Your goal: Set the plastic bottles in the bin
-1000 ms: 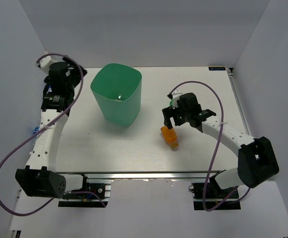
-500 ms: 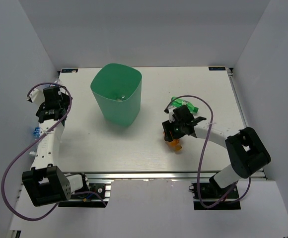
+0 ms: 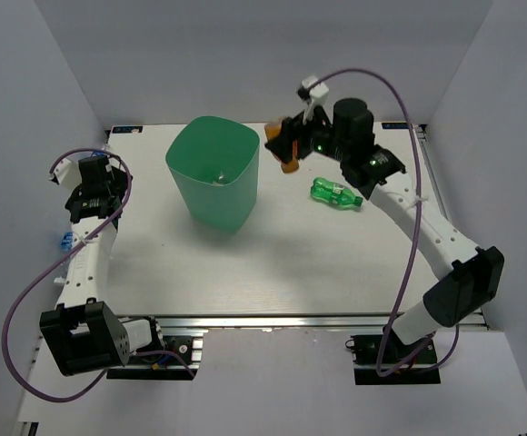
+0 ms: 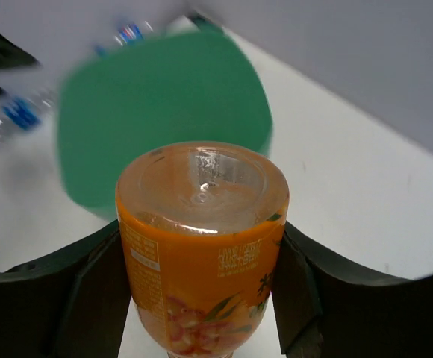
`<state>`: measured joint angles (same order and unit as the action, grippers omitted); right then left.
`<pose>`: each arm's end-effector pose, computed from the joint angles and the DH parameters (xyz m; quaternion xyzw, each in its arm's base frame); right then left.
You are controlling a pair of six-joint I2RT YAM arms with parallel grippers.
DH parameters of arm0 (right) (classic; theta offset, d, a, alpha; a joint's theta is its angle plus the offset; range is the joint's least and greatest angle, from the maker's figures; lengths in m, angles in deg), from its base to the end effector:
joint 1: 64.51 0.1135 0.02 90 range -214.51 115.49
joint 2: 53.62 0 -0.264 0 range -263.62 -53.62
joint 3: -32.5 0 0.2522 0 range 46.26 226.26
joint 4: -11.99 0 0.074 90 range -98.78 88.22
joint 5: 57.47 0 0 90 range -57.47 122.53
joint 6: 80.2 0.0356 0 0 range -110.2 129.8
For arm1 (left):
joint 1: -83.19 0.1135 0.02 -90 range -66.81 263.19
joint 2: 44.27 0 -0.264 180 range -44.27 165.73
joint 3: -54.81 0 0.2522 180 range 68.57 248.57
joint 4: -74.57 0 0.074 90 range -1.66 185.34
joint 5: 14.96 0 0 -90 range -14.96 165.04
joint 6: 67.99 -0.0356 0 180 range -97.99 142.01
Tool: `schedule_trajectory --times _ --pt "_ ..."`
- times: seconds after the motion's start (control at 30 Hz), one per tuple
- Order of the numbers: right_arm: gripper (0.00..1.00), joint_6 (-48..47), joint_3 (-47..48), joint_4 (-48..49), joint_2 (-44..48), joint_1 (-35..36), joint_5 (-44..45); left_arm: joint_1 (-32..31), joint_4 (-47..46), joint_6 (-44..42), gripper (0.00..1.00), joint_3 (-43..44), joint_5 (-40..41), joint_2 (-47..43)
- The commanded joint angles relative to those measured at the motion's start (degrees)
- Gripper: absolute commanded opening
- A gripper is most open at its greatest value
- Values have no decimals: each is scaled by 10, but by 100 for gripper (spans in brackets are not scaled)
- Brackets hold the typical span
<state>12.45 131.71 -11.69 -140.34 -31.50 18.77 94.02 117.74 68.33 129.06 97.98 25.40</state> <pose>0.2953 0.2019 0.4105 -0.2743 0.7204 0.2811 0.5716 0.2558 0.0631 0.3146 -0.4981 0.7342 0.0411 0.4595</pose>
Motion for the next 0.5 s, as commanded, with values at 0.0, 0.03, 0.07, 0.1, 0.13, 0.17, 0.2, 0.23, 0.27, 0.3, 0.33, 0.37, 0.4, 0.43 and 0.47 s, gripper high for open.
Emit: schedule_trajectory --times 0.0,0.03,0.07,0.1,0.13,0.17,0.2,0.23,0.27,0.3,0.33,0.37,0.4,0.43,0.47 --pt "26 20 123 78 -41 7 -100 6 -15 -25 98 9 4 -1" --pt "26 30 145 89 -56 10 -110 6 -22 -36 98 10 10 -2" --pt "27 42 171 104 -94 18 -118 6 -45 -87 98 10 8 -2" --pt "28 46 229 107 -117 22 -130 6 -57 -115 98 12 4 -1" --pt "30 52 262 104 -140 28 -136 6 -64 -135 98 16 9 -1" --pt "35 57 296 101 -189 35 -141 7 -61 -145 98 30 30 2" --pt "37 59 331 77 -214 48 -143 8 -58 -168 98 39 33 5" --pt "38 59 400 65 -238 55 -132 9 -57 -183 98 45 33 8" --pt "43 59 432 49 -285 66 -123 9 -63 -208 98 52 30 9" --pt "48 60 460 26 -305 71 -110 9 -68 -220 98 53 30 10" --pt "55 63 479 23 -318 72 -106 9 -73 -230 98 53 32 13" --pt "76 70 481 29 -331 73 -107 9 -73 -244 98 53 37 16" --pt "89 74 472 41 -331 73 -115 9 -72 -255 98 55 31 20" --pt "89 75 467 58 -331 74 -113 10 -72 -266 98 55 21 25" --pt "89 73 475 57 -329 75 -107 10 -72 -277 98 57 16 35"
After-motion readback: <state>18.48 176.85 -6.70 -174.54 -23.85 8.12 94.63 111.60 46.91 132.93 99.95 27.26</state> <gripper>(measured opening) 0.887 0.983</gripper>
